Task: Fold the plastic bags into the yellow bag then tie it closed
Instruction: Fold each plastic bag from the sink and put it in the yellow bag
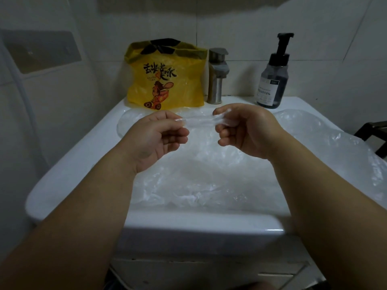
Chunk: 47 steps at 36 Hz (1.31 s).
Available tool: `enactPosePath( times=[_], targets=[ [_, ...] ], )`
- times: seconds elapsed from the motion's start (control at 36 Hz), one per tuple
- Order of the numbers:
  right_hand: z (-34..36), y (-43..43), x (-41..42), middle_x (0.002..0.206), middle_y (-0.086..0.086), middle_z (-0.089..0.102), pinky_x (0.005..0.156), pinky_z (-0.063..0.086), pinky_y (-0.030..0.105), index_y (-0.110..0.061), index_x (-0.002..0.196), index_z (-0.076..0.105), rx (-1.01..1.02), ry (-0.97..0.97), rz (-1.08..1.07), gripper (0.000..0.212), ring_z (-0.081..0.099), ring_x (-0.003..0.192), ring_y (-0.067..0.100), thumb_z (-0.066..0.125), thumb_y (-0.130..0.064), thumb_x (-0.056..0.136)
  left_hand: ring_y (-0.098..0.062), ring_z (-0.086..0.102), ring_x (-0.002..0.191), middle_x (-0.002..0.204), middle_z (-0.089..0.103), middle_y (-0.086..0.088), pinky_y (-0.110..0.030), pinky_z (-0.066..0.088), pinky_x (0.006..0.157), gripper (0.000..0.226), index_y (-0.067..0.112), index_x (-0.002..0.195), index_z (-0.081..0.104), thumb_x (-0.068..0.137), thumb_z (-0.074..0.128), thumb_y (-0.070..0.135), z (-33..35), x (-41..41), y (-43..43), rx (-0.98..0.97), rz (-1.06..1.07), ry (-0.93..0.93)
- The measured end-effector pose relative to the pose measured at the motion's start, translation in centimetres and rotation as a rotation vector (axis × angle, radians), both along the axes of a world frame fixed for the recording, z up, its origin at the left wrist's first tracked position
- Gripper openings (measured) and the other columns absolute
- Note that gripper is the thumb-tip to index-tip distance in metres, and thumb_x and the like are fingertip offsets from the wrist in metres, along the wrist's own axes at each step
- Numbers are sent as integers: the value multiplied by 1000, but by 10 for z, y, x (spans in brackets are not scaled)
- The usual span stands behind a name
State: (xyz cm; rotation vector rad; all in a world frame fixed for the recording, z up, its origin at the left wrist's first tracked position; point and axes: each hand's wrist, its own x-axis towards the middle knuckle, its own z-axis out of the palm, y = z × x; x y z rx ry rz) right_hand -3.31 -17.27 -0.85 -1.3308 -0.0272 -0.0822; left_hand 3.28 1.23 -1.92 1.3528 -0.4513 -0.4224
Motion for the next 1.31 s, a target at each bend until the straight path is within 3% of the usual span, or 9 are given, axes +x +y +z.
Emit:
enactPosePath(
  times=[0.11,0.33,0.5,0.64,0.69,0.78,0.94,1.14,1.31],
  targets=[
    [-1,0,0,70,9,53,52,52,22,-4,90,60,-158,-31,-8,34,53,58,13,61,-37,81,-10,63,54,59,66,-1,-16,47,47,21,15,79,56,94,51,1,0,0,0,4,-6,-8],
    [-12,0,8,84,11,59,62,56,22,-5,118,60,-376,-80,-249,27,60,70,15,57,-16,94,-10,66,56,62,69,-3,-16,49,48,18,12,81,57,94,51,1,-2,0,-2,38,-33,-29],
    [-9,-1,6,70,7,59,58,52,21,-6,80,63,-383,-76,-253,21,56,59,12,59,-22,93,-11,66,58,64,70,-4,-17,50,48,20,11,79,56,94,49,0,-2,2,-1,60,-39,-2],
    [-10,-2,4,60,1,56,50,44,21,1,83,62,-588,-93,-292,34,49,48,11,57,-31,93,-15,69,67,71,72,-6,-20,54,56,14,8,80,59,91,54,2,-10,3,-1,356,-62,-122],
    [-11,-3,4,59,0,58,51,46,21,-4,78,61,-612,-68,-240,31,51,48,10,59,-31,92,-18,71,86,89,74,-7,-28,56,74,4,10,88,66,86,66,14,-14,2,-2,501,-89,-214],
    [-12,0,4,59,2,59,53,46,24,-4,76,62,-710,-53,-167,29,52,49,12,61,-29,91,-17,67,99,105,71,-3,-36,56,87,40,24,99,69,75,71,56,-15,-1,-7,518,-146,-235],
    [-10,6,6,56,2,54,47,43,21,4,84,63,-503,-57,-151,27,47,48,11,61,-22,91,-5,47,47,60,59,7,-18,43,48,24,11,91,64,99,50,28,-15,-12,-11,568,-207,-281],
    [-15,22,7,69,3,52,51,35,22,-11,86,60,-417,0,-3,43,42,55,9,62,-52,73,-5,28,44,52,38,7,-17,23,40,29,12,83,53,103,40,27,-12,-12,-13,467,-245,-217],
    [-16,25,11,54,8,39,38,22,21,-5,79,53,-421,-23,-123,34,27,42,11,57,-35,93,-4,20,43,51,29,10,-15,16,37,30,14,79,50,97,47,38,-8,-15,-15,453,-301,-129]
  ],
)
